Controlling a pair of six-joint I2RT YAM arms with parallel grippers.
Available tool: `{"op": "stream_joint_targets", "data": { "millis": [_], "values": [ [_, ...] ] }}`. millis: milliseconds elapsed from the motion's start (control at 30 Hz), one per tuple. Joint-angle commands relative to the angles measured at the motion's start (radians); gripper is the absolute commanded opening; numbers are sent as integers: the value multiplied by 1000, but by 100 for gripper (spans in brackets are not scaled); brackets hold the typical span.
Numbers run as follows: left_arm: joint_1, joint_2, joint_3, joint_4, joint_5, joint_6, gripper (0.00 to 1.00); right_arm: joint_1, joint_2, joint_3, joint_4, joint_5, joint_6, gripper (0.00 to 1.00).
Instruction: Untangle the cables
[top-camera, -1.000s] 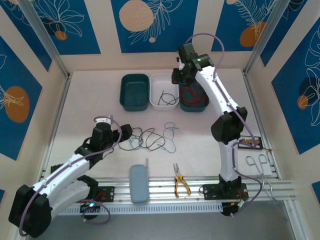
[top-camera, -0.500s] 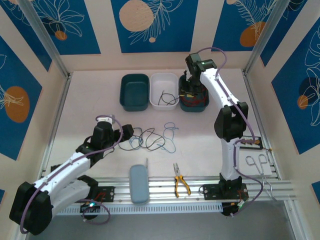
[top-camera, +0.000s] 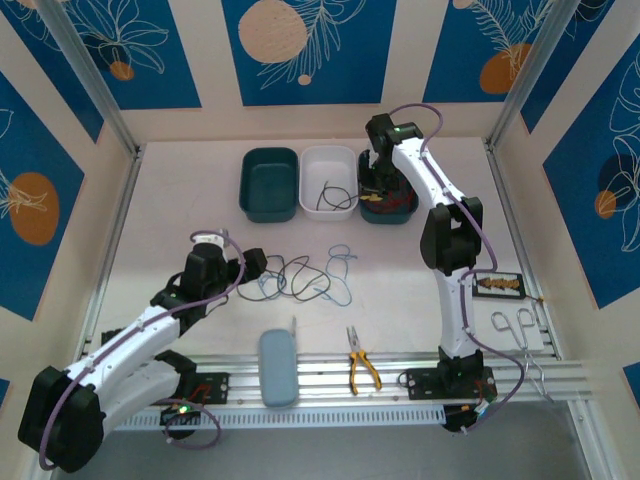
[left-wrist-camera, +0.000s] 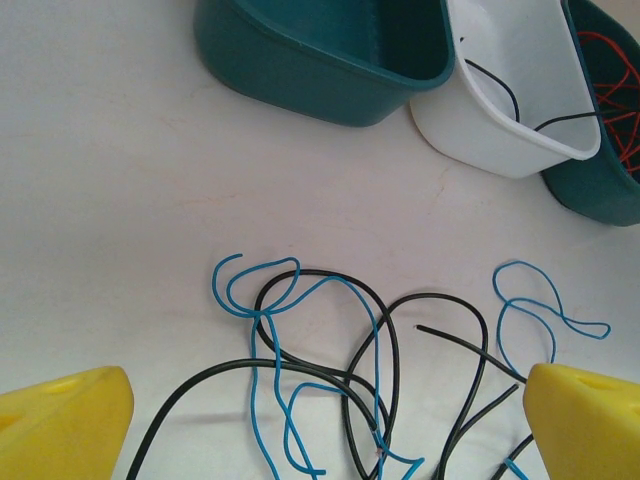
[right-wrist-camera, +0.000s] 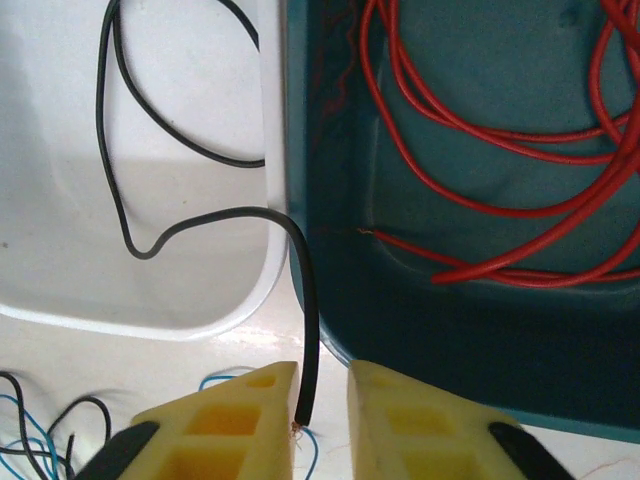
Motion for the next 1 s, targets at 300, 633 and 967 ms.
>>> {"op": "stream_joint_targets", "data": {
  "millis": [300,633,967],
  "values": [
    [10,-7,-10,4,4,-9,100,4,79,128,-45,-3,-21,9],
    [9,-8,-11,5,3,-9,100,28,104,191,-23,17,-43,0],
    [10,-4,-12,4,5,-8,100,92,190,282,99,181,-176,0]
  ]
}}
